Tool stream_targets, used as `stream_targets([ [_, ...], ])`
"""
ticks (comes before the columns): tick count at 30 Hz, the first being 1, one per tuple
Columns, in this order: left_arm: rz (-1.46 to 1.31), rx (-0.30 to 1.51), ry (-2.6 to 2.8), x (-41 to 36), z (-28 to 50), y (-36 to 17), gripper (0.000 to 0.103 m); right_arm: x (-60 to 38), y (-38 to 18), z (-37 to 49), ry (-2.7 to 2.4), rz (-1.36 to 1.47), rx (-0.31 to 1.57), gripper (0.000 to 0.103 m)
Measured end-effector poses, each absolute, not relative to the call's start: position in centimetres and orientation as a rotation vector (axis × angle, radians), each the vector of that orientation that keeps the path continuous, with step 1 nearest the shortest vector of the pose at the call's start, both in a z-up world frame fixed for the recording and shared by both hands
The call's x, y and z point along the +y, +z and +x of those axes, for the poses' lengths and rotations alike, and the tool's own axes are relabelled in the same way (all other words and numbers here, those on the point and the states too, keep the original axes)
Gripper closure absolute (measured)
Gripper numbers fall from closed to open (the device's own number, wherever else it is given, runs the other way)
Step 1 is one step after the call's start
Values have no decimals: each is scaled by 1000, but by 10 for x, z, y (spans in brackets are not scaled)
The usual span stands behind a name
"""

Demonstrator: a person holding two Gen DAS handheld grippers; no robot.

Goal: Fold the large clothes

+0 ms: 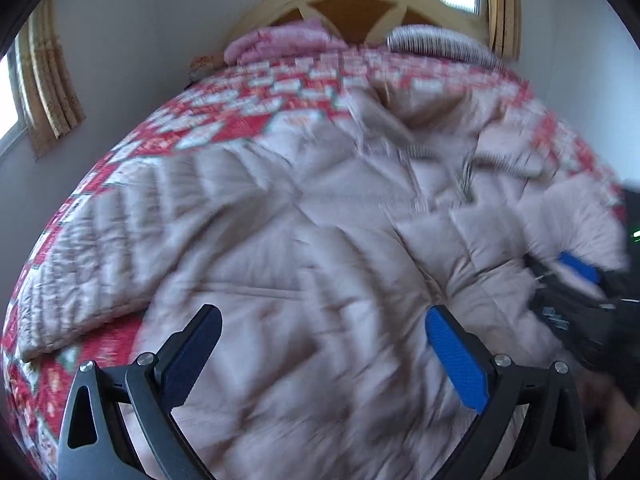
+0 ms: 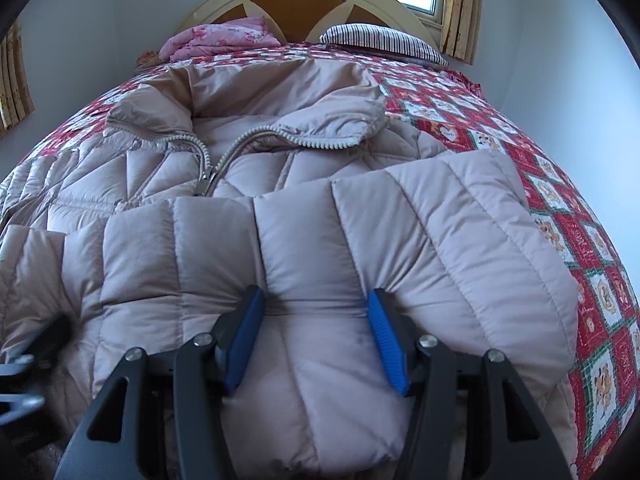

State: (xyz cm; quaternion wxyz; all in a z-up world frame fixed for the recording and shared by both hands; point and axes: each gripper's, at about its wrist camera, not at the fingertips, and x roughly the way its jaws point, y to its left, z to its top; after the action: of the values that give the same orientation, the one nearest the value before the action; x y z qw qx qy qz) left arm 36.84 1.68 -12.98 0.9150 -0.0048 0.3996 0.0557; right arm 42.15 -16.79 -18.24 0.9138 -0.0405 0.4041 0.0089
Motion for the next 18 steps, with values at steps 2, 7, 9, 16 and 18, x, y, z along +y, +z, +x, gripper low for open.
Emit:
stream_targets([
  [2, -31, 775, 134, 45, 348, -110, 1, -168, -182, 421, 20, -81, 832, 44],
  [7, -100, 731, 330, 152, 302, -97, 1, -168, -182, 421, 19, -81, 830, 44],
  [9, -143, 725, 460, 202, 285, -107, 1, -168, -182, 421, 19, -80, 827, 44],
  [16, -617, 718, 587, 320, 234, -163, 1, -167, -180, 419, 9, -90, 817, 43],
  [18, -697, 693, 610, 331, 235, -173, 2, -167, -181, 419, 5, -95, 816, 43],
])
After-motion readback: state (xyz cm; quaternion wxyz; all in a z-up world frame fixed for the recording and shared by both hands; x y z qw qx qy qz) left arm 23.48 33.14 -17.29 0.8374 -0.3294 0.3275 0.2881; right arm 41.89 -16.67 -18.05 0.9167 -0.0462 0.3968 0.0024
